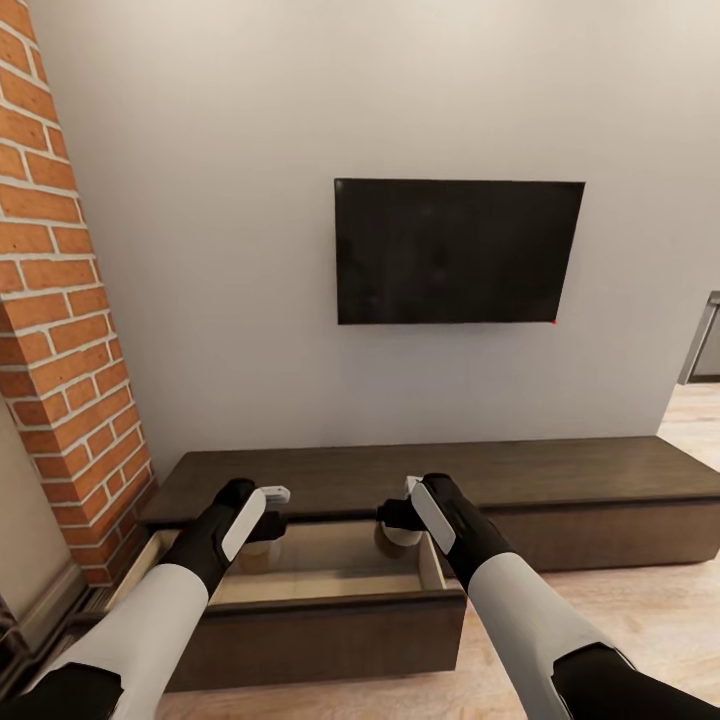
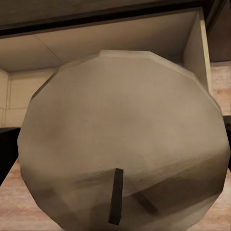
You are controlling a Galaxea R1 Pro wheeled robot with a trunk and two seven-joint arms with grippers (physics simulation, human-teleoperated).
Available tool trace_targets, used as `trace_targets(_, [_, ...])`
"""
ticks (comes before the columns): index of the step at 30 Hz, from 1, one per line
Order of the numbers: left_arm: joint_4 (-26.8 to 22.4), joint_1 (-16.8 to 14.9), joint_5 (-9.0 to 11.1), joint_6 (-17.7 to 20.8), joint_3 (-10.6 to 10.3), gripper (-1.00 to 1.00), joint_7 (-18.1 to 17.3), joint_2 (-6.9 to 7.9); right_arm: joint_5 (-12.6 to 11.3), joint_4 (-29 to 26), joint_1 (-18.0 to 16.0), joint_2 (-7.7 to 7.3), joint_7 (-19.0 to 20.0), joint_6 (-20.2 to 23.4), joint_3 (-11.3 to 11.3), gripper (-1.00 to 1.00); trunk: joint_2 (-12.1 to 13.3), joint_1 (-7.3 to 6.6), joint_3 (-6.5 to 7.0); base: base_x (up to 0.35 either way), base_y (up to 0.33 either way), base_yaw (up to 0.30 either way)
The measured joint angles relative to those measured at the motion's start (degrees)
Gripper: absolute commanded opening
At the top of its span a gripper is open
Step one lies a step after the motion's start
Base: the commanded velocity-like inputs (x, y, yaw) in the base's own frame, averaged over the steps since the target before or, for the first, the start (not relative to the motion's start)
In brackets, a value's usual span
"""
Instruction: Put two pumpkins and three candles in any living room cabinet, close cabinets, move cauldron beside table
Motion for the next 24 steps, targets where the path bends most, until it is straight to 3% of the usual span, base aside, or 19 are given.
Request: trace_targets(24, [0.00, -0.01, -0.14, -0.01, 0.00, -1.00, 0.00, -0.01, 0.13, -0.01, -0.01, 0.00, 0.07, -0.05, 0.00, -1.00, -8.84, 4.84, -3.95, 0.000, 0.000, 0.000])
